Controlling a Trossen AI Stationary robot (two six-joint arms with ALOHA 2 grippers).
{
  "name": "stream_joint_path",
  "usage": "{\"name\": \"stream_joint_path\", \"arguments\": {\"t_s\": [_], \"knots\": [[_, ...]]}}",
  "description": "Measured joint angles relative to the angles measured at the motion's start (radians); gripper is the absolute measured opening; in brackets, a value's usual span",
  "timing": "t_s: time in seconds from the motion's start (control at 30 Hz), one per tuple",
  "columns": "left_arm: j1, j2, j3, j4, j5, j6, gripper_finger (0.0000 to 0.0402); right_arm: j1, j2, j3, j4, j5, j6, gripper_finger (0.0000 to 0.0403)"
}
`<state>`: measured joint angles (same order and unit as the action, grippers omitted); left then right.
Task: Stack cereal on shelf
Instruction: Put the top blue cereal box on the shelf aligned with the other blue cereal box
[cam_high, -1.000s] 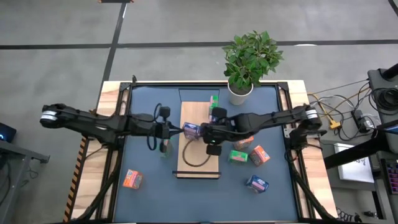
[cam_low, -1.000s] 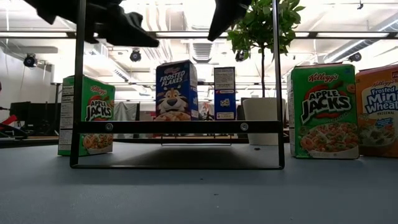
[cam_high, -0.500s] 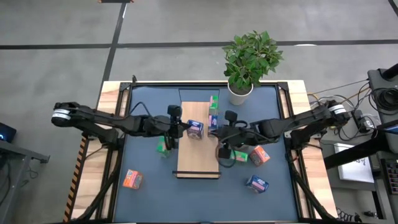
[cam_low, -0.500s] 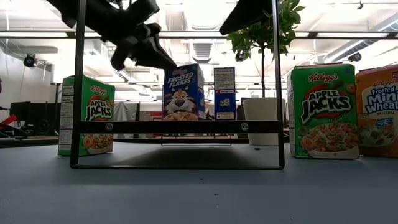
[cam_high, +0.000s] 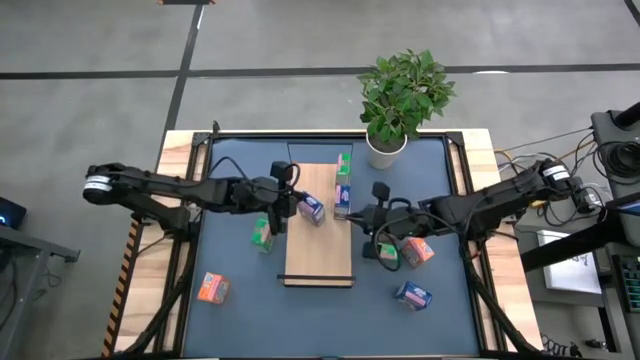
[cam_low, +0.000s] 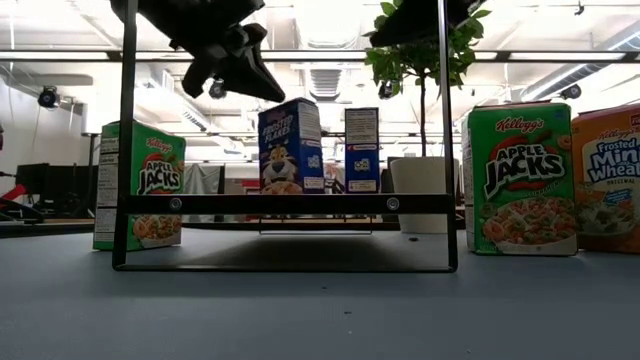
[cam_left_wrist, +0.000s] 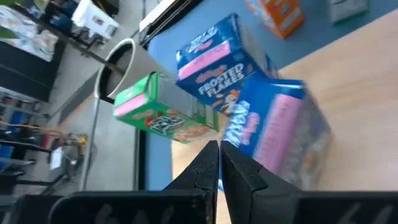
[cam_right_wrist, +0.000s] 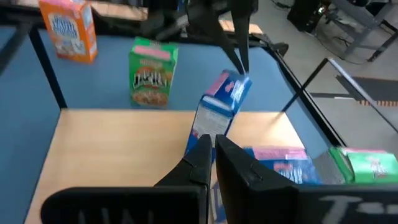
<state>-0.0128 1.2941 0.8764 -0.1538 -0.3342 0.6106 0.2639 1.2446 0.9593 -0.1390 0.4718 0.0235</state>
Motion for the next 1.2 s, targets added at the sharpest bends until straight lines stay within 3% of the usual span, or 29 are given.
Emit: {"name": "stream_joint_path", "arguments": {"t_s": [0.2, 0.7, 1.2], "knots": [[-0.005, -0.018, 0.000, -0.056, 0.063, -0.058, 0.0000, 0.025, -0.001, -0.031, 0.009, 0.003, -0.002, 0.0012], [-0.018, -0.025, 0.021, -0.216, 0.088, -0.103, 0.0000, 0.027, -0.001, -0.045, 0.019, 0.003, -0.060, 0.0012], [-0.016, 0.067, -0.009, -0.086, 0.111, -0.187, 0.0000, 0.026, -0.029, -0.201, 0.221, 0.000, -0.142, 0.0012]]}}
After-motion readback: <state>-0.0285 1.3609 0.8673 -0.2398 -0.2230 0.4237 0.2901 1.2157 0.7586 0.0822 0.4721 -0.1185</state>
